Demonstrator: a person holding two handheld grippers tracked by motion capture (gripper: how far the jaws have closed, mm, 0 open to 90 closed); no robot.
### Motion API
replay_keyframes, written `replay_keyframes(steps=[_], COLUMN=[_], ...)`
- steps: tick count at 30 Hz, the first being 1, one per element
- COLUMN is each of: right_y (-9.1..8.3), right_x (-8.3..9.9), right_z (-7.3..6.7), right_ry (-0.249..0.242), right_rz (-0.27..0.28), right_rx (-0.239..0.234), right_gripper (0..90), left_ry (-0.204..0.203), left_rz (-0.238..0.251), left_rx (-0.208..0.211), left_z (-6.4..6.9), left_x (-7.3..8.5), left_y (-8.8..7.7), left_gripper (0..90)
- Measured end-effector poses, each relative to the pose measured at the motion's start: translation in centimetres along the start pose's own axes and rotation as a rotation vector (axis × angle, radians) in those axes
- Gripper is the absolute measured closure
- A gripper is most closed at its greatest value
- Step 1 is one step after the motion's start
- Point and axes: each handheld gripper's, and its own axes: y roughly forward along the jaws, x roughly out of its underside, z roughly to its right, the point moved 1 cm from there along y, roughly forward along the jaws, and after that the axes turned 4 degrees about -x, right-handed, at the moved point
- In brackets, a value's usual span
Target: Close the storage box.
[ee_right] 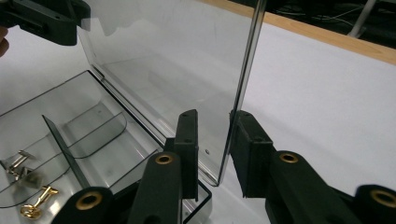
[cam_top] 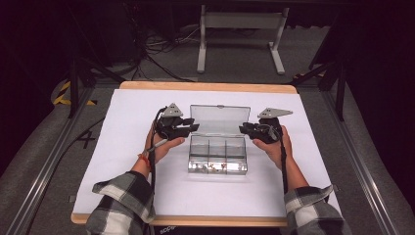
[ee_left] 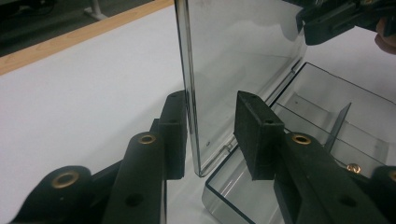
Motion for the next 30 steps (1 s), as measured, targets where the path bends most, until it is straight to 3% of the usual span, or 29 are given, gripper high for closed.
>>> replay_keyframes(steps=[9, 30], right_y=[-0.8, -2.3], right_x=[-1.0, -2.1], right_z=[-0.8, -1.4], right_ry=[-0.039, -0.06], right_rz=[0.028, 0.081], right_rx=[-0.002, 0.008], right_gripper=[70.9, 72.0], left_ry=[0.032, 0.073], left_rz=[0.017, 0.054], left_rx=[0.0, -0.017], left_z=[0.5, 0.8], left_x=[-0.3, -1.5], left_y=[-1.3, -3.1], left_gripper=[67.2, 70.5])
